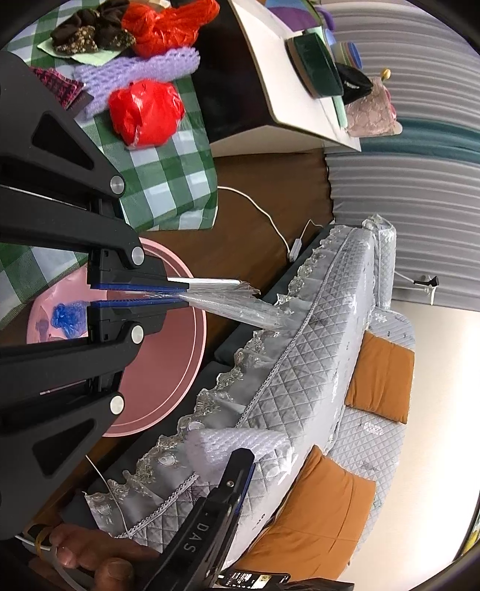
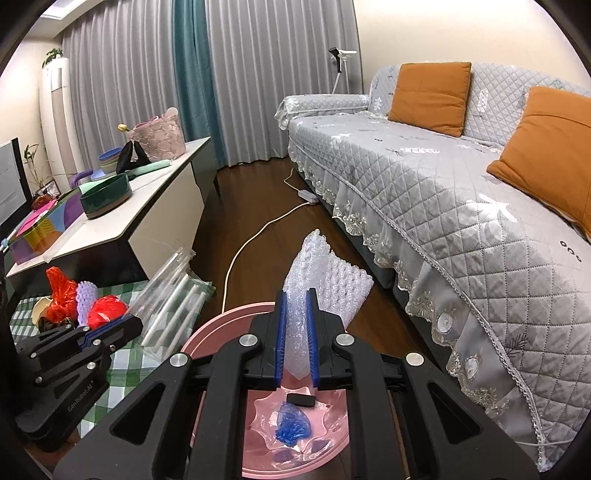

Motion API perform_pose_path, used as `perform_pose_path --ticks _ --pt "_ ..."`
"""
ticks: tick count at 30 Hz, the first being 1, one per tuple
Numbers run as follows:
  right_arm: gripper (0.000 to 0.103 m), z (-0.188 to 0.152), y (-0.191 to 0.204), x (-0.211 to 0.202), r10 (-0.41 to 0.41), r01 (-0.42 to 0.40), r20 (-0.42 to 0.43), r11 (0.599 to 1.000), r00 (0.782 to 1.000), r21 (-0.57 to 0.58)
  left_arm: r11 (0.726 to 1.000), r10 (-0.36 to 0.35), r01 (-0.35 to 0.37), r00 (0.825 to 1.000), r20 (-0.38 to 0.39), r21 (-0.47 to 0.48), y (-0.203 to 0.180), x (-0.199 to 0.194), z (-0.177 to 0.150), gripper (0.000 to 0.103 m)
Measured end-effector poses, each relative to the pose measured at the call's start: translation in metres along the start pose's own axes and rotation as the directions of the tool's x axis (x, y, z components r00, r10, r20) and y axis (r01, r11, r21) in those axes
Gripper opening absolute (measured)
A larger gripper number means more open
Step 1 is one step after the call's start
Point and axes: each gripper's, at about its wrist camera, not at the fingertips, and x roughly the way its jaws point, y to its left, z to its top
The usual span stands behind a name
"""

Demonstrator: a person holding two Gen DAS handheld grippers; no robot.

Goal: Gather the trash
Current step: 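Open both grippers to drop the bubble wrap and tubes into the bucket, then move both open grippers back over the trash pile on the table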

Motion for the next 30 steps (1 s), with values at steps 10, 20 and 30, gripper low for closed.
perform_pose_path --ticks 10,20,30 --pt "0.033 -0.002 0.0 0.011 -0.022 0.022 -0.03 1.0 0.999 0.015 0.999 -0.041 0.04 0.998 -0.05 -0.025 0.005 0.016 -0.003 0.029" --pt "0.044 0.002 0.0 0.002 -0.023 0.023 -0.008 0.999 1.0 0.036 0.999 0.0 -0.001 1.0 -0.029 -0.043 0.014 -0.005 -0.004 0.03" --pt "0.044 0.009 0.02 -0.023 0.025 -0.026 0.039 0.999 0.999 0.031 0.996 0.07 -0.069 0.997 0.011 -0.048 0.031 -0.055 -0.007 0.03"
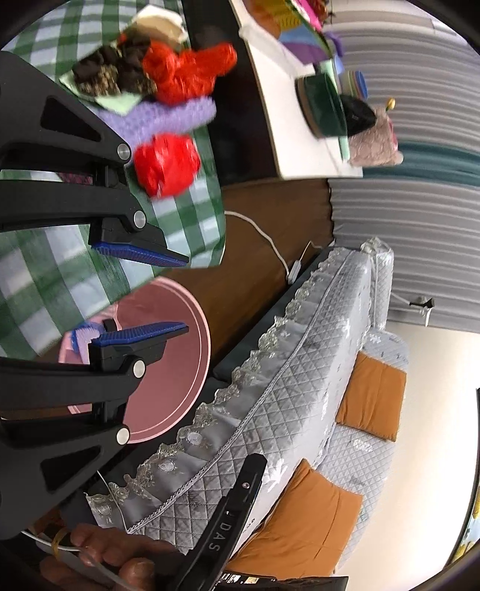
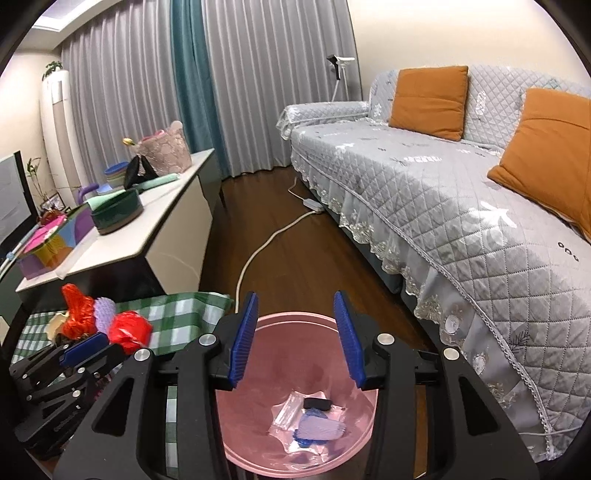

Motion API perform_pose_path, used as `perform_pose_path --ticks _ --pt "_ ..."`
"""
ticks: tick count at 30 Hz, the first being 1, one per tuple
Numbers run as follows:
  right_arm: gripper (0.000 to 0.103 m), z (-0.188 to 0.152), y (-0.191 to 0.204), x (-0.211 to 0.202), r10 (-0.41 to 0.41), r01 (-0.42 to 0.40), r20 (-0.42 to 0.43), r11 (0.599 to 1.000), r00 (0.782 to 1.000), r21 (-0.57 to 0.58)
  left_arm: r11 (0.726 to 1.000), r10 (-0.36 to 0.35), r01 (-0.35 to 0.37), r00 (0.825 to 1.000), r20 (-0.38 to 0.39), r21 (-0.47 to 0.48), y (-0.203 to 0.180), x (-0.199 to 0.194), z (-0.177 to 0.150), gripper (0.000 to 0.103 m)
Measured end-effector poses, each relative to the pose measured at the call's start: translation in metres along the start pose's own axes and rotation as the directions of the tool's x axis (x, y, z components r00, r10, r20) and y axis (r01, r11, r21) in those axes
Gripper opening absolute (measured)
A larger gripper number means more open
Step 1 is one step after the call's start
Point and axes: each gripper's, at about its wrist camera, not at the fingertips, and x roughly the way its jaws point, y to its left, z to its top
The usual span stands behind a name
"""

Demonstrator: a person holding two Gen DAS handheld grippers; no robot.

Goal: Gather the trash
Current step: 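Move both open grippers back over the trash pile on the table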

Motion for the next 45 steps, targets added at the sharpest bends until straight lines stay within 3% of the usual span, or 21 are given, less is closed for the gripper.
perform_pose_path --ticks 11,17,27,31,38,45 --pt "0.044 0.006 0.045 -0.018 0.09 -0.09 0.021 0.996 0.996 0.001 0.993 0.11 -0.109 0.993 0.049 -0.034 0.051 -0.067 -0.014 0.03" --pt "0.044 -0.001 0.089 -0.02 0.143 -0.141 0.016 0.988 0.99 -0.068 0.981 0.18 -0.174 0.982 0.053 -0.09 0.093 -0.088 -0.032 0.03" --pt "0.044 -0.018 0.135 0.018 0.201 -0.206 -0.056 0.973 0.978 -0.1 0.934 0.321 -0.312 0.947 0.025 -0.172 0.17 -0.085 -0.062 0.03" --pt "0.044 -0.024 0.153 0.042 0.265 -0.273 -0.1 0.959 0.959 -0.081 0.913 0.367 -0.355 0.93 0.023 -0.198 0.193 -0.081 -0.063 0.03" --pt "0.065 -0.039 0.19 0.088 0.336 -0.35 -0.189 0.936 0.923 -0.045 0.879 0.419 -0.4 0.908 0.021 -0.26 0.231 -0.068 -0.056 0.03" --pt "0.078 -0.051 0.214 0.133 0.343 -0.363 -0.275 0.932 0.898 -0.024 0.876 0.418 -0.4 0.909 0.01 -0.27 0.248 -0.045 -0.046 0.03"
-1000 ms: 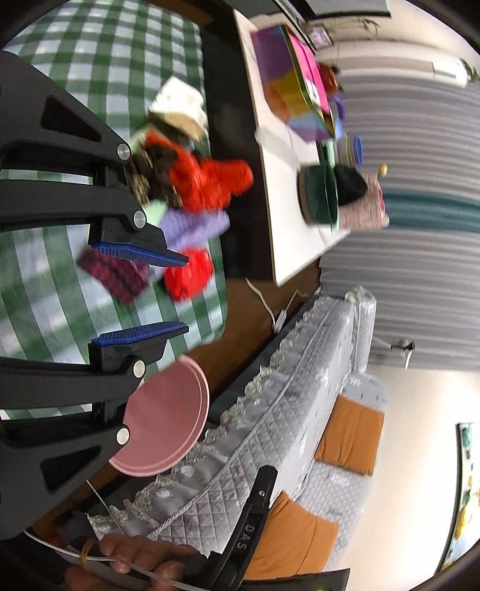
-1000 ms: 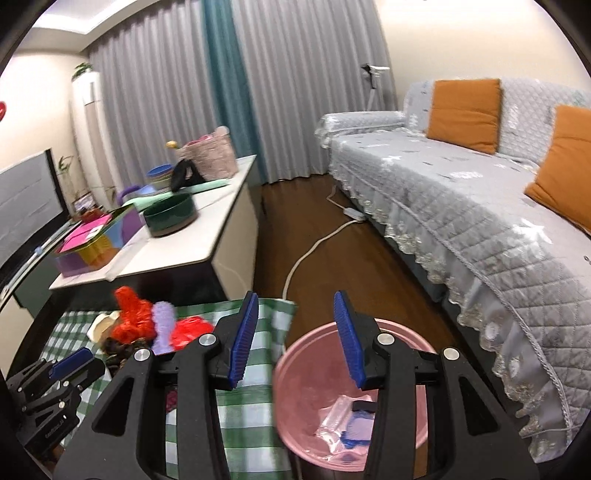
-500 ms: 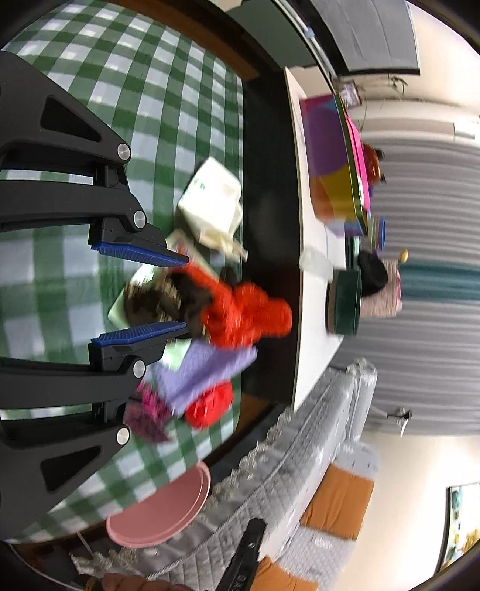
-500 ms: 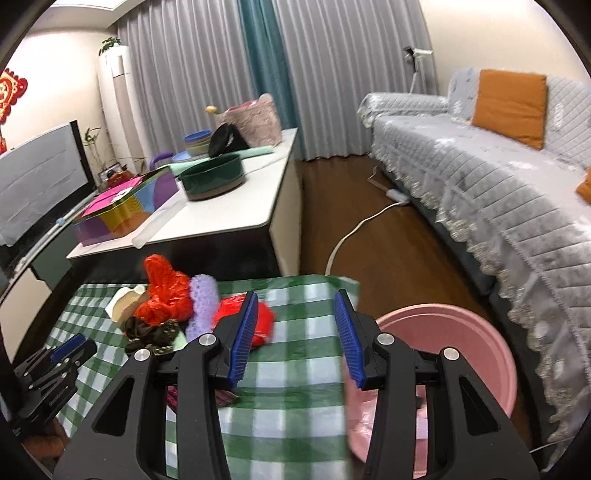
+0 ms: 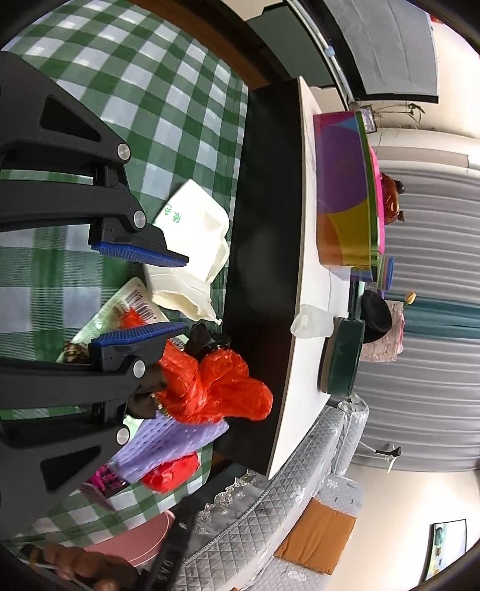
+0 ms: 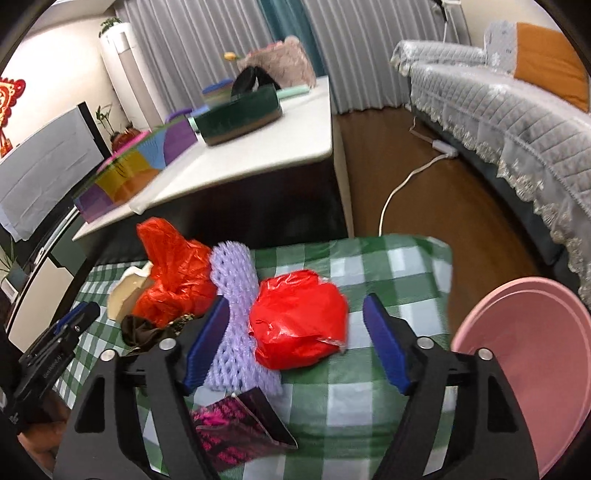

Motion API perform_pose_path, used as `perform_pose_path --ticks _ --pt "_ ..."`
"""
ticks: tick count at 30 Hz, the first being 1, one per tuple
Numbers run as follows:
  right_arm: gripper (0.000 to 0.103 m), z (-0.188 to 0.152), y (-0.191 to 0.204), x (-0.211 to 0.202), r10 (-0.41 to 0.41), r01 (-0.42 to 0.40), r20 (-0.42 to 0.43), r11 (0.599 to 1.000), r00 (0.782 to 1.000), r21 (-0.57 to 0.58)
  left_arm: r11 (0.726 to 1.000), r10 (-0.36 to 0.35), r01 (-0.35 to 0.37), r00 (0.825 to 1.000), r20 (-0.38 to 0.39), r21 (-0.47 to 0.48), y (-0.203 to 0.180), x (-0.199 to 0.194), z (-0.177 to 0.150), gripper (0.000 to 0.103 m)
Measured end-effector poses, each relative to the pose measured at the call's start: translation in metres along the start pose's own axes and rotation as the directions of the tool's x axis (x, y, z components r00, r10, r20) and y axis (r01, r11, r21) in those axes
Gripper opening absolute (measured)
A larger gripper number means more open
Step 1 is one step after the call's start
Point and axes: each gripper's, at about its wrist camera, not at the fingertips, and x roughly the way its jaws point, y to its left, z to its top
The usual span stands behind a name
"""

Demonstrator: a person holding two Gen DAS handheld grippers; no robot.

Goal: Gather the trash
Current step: 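Move both open grippers back over the trash pile on the table, then grasp the red plastic bag with the right gripper while the left gripper grasps the white foam container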

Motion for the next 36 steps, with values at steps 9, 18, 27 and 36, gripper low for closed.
perform_pose_path --ticks 9,18,27,36 --pt "0.08 -0.006 -0.004 0.041 -0.028 0.03 -0.116 0.999 0.993 0.017 1.0 0.019 -0.02 0.999 -0.047 -0.022 0.001 0.028 0.005 0.03" --pt "0.073 -0.009 -0.006 0.04 -0.047 0.047 -0.112 0.999 0.993 -0.004 0.999 0.053 -0.052 0.996 -0.069 0.005 -0.001 0.031 0.006 0.011" --pt "0.072 0.001 -0.004 0.006 -0.083 0.083 -0.021 0.997 0.996 -0.004 0.996 0.072 -0.07 0.997 -0.032 0.055 -0.011 0.006 0.011 0.003" --pt "0.072 0.005 0.008 -0.047 -0.109 0.112 0.083 0.993 0.991 -0.028 0.997 0.048 -0.048 0.999 0.0 0.057 -0.008 -0.034 0.014 0.002"
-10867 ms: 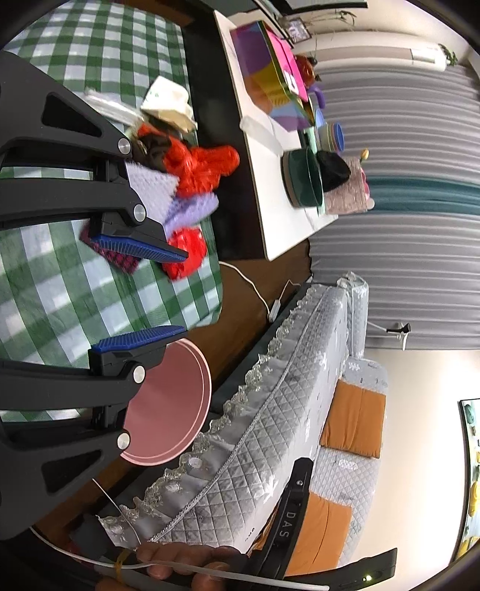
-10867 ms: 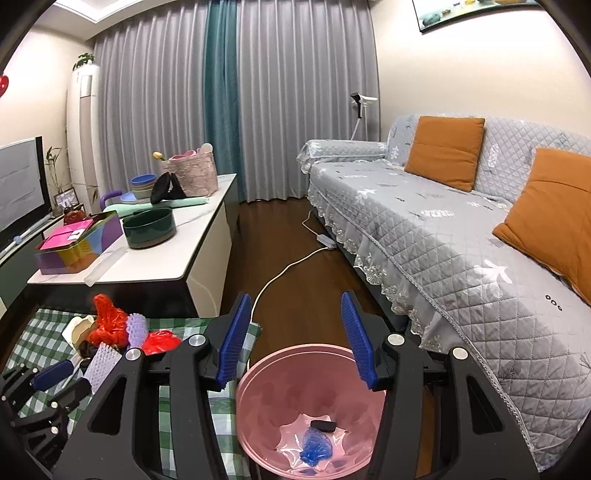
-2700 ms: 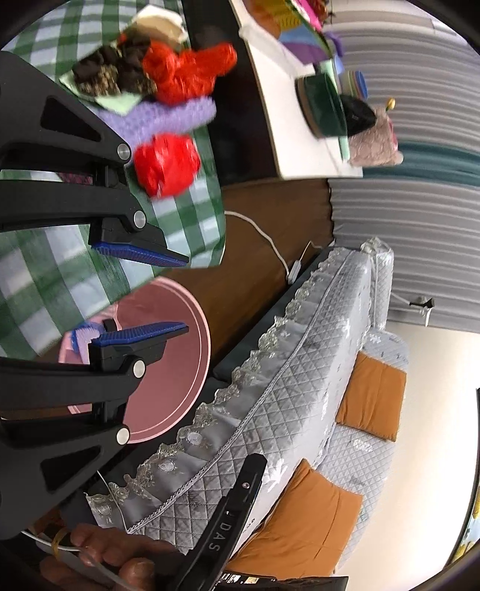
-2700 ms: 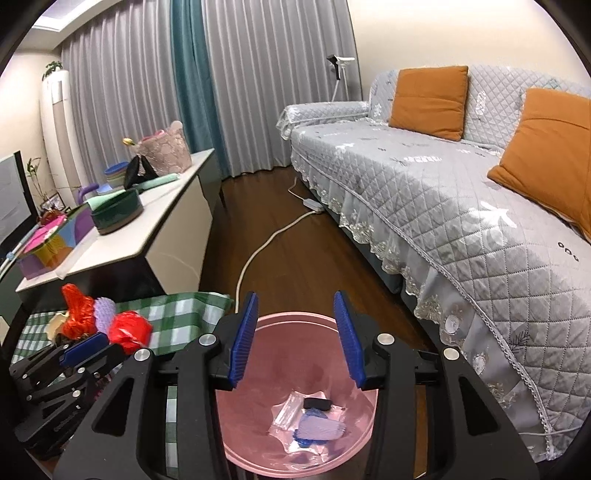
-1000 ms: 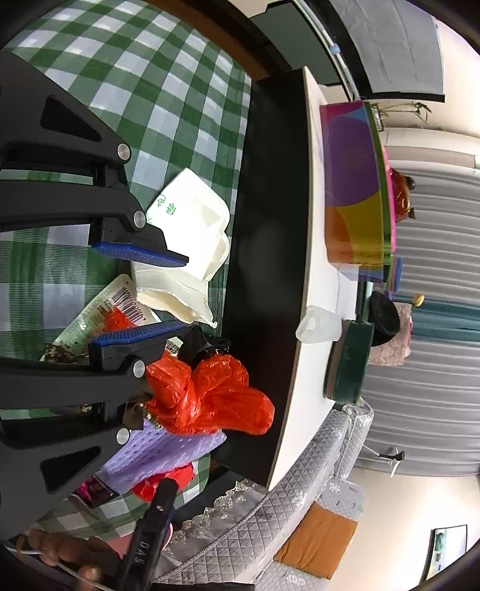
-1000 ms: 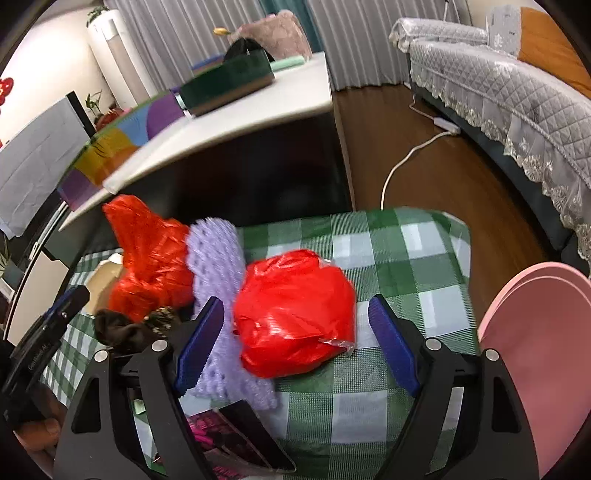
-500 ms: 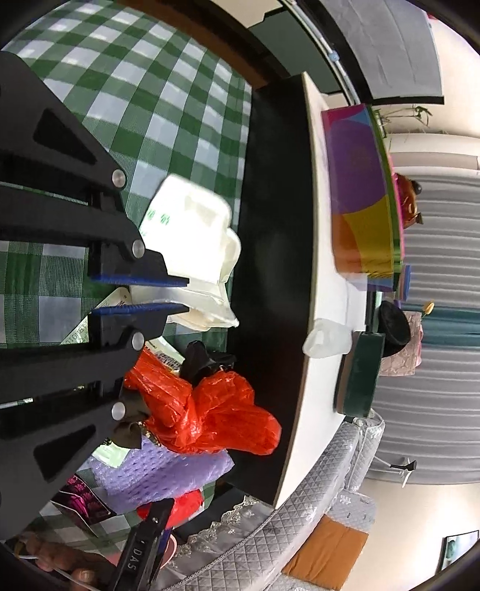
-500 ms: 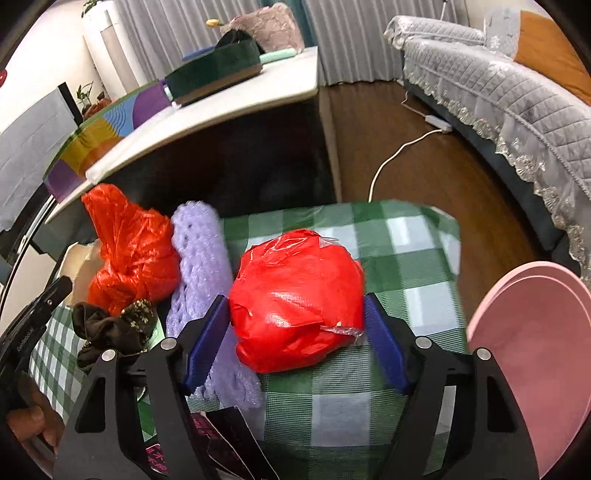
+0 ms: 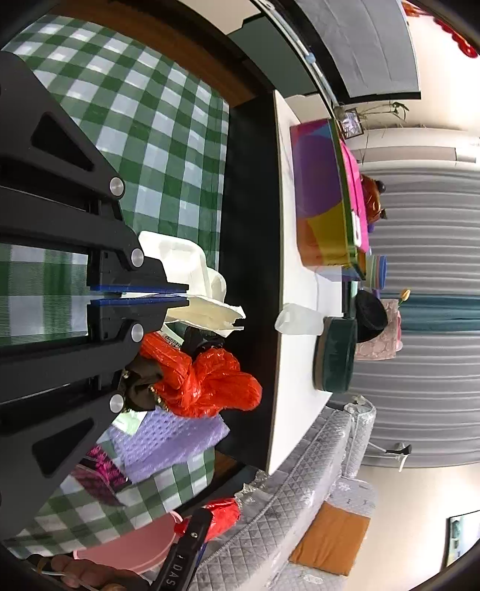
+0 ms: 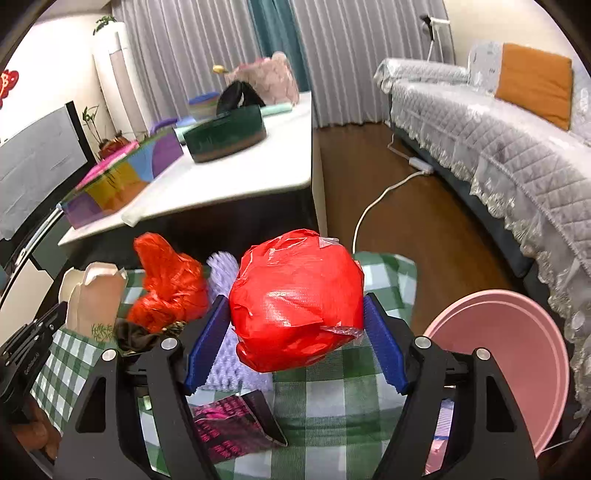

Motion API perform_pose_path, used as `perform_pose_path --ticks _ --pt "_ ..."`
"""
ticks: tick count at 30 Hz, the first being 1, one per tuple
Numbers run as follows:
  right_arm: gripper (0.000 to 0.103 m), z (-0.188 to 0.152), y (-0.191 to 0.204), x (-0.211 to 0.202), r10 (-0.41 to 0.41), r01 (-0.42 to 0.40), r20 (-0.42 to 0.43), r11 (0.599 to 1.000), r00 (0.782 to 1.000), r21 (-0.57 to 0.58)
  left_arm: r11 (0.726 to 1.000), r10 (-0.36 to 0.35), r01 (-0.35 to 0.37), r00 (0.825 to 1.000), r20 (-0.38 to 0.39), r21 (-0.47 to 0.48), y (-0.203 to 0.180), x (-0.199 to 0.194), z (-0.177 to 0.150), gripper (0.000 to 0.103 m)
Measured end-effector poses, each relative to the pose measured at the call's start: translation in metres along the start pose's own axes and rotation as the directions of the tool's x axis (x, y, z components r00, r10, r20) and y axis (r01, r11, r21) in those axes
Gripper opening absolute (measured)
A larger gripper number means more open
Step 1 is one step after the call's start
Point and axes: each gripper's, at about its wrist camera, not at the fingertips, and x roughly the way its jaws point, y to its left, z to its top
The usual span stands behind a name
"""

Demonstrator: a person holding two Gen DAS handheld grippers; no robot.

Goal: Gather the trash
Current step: 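Grasp the red plastic bag with the right gripper while the left gripper grasps the white foam container, then carry the red bag and white container in both grippers over the pink bucket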

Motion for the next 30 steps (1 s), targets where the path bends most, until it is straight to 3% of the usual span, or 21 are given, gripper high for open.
perform_pose_path --ticks 15,26,30 --pt "0.072 0.006 0.022 -0.102 -0.033 0.044 0.128 0.995 0.991 -0.087 0.995 -0.097 0.096 0.993 0.063 0.012 -0.004 -0.082 -0.002 0.002" --pt "0.072 0.006 0.005 -0.147 -0.064 0.075 0.131 0.994 0.989 -0.083 0.987 -0.163 0.163 0.981 0.104 0.006 -0.01 -0.122 -0.01 0.002" --pt "0.072 0.012 -0.008 -0.161 -0.079 0.093 0.172 0.993 0.982 -0.078 0.983 -0.184 0.182 0.977 0.112 0.022 -0.019 -0.13 -0.014 0.002"
